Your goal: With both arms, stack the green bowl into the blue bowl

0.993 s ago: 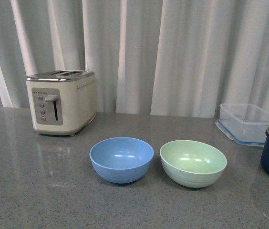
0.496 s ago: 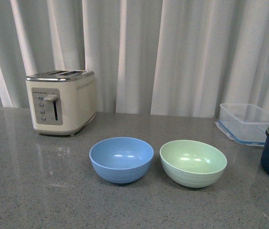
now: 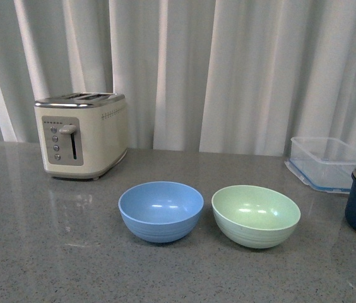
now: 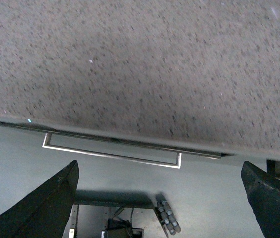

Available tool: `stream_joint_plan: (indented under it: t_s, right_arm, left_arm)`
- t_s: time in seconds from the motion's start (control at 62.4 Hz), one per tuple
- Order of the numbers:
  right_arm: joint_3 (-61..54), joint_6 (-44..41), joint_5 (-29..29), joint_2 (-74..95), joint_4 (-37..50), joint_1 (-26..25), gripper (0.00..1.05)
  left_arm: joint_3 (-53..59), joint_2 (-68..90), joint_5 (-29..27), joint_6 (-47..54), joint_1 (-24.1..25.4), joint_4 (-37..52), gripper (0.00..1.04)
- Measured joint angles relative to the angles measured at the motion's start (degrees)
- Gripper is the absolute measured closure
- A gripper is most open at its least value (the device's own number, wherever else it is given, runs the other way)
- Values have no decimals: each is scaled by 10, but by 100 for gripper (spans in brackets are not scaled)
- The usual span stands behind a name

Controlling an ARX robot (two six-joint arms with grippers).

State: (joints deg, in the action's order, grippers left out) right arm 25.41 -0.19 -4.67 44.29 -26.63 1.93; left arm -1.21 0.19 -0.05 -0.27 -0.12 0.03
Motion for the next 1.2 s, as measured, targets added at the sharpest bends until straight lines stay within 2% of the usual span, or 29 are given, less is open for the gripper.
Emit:
stream_joint_plan:
  t_s: [0.048, 0.08, 0.288, 0.528, 0.849, 1.201]
  right_arm:
    - [38, 1, 0, 55, 23, 10, 10]
    - [60, 5, -3, 85, 33, 15, 10]
    - [206, 45, -10, 290, 76, 38, 10]
    - [330, 67, -25, 436, 85, 41, 10]
    - [465, 55, -22, 576, 84, 35, 10]
    - [547, 40, -19, 663, 78, 32, 10]
  left_arm:
    - [0, 0, 0, 0, 0, 0, 7]
    - [0, 0, 0, 0, 0, 0, 5]
    - [0, 0, 0, 0, 0, 0, 7]
    - [0, 0, 0, 0, 0, 0, 7]
    - [0, 0, 0, 0, 0, 0, 7]
    - [0, 0, 0, 0, 0, 0, 7]
